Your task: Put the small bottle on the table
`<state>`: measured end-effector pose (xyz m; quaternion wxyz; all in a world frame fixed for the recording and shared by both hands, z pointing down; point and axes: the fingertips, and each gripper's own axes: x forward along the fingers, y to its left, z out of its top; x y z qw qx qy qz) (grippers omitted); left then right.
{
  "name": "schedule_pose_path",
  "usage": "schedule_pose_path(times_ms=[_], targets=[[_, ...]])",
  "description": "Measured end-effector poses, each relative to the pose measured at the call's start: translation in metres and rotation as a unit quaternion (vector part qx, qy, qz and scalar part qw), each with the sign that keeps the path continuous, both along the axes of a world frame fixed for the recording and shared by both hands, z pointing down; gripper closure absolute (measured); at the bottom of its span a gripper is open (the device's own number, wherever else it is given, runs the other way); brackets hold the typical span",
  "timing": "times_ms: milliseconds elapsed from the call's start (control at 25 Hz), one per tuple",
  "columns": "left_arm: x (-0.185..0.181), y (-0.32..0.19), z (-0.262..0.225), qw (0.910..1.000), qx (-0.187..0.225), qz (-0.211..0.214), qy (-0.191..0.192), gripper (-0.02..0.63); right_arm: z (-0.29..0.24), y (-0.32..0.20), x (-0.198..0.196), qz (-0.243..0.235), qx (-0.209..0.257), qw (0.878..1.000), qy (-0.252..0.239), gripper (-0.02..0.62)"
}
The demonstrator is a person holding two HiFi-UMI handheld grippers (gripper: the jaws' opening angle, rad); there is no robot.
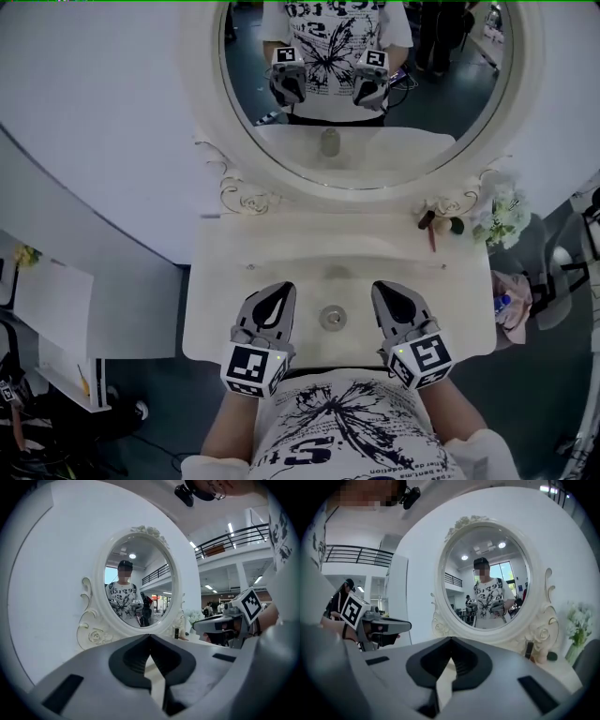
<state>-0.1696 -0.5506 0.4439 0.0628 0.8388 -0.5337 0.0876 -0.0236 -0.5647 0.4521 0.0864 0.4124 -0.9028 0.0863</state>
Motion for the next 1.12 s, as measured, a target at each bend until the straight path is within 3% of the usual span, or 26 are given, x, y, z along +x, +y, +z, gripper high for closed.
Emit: schedule_pose_path(times_ms=[240,1120], targets=[[-0.003,-0.003,-0.013,0.9997,0.021,-0.004,-0.010,0.588,-0.006,-0.004,0.008,0.036,0.031,0.999,0.012,0.578],[-0.004,-0.008,-0.014,0.9998,0.008,-0.012,-0.014,0.588,-0.011,-0.007,-0.001,0.051,0.059,0.996,0.036,0.578]])
